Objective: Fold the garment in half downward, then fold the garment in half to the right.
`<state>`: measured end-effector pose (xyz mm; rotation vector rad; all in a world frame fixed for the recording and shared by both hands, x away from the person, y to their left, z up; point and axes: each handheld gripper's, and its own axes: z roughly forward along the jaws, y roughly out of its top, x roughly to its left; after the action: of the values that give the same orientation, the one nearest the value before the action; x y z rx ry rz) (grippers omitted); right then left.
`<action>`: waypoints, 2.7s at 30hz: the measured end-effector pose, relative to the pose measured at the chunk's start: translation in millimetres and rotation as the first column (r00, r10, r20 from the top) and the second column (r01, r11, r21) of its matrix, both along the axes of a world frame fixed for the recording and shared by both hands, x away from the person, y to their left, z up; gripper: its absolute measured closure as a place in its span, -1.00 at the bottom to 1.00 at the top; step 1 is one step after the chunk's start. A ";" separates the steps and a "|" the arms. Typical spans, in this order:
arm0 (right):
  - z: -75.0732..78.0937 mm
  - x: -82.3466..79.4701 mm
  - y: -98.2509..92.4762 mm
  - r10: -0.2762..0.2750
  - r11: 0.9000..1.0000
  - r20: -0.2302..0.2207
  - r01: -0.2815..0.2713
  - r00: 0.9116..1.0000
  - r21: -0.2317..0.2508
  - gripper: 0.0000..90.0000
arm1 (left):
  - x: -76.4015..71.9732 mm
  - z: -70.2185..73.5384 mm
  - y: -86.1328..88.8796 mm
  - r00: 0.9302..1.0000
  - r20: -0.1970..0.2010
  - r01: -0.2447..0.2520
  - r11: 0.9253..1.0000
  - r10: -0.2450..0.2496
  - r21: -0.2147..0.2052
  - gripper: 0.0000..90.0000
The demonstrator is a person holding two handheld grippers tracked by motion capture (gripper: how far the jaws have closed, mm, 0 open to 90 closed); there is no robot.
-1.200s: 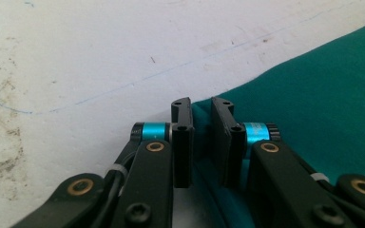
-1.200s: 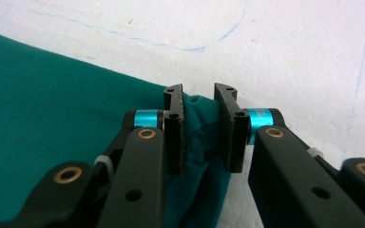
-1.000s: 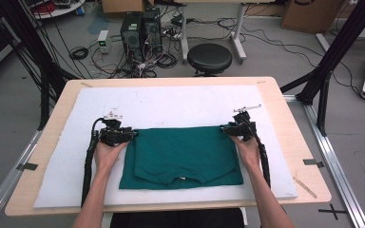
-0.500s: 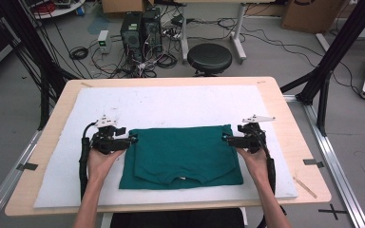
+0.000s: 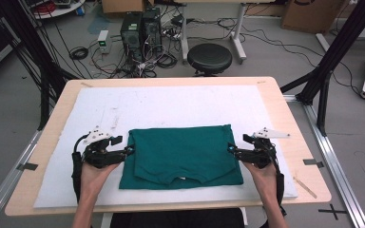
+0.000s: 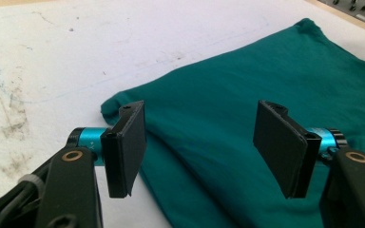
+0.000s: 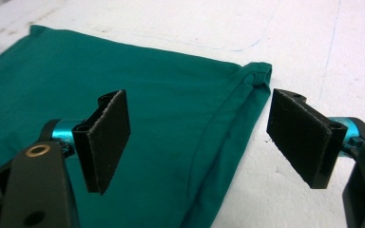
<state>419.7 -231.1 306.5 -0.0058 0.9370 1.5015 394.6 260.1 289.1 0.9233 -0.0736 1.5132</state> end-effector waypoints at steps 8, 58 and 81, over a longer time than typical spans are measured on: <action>-19.0 5.2 -5.7 0.030 0.999 0.006 -0.030 1.000 0.011 -0.49 | 1.2 -20.8 3.0 1.000 0.015 0.023 1.000 -0.023 0.008 -0.21; -42.1 4.4 11.1 0.020 0.999 0.014 -0.019 1.000 -0.035 -0.48 | 22.5 -55.5 -25.8 0.996 -0.052 -0.070 0.996 0.067 -0.056 -0.20; -43.0 7.4 15.8 0.009 0.999 -0.005 -0.009 1.000 -0.048 -0.46 | 42.3 -65.6 -34.0 0.990 -0.090 -0.113 0.992 0.108 -0.057 0.89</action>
<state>427.1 -215.4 263.5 -0.0417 0.9776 1.4877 436.9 226.1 223.5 0.9548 0.0879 1.5669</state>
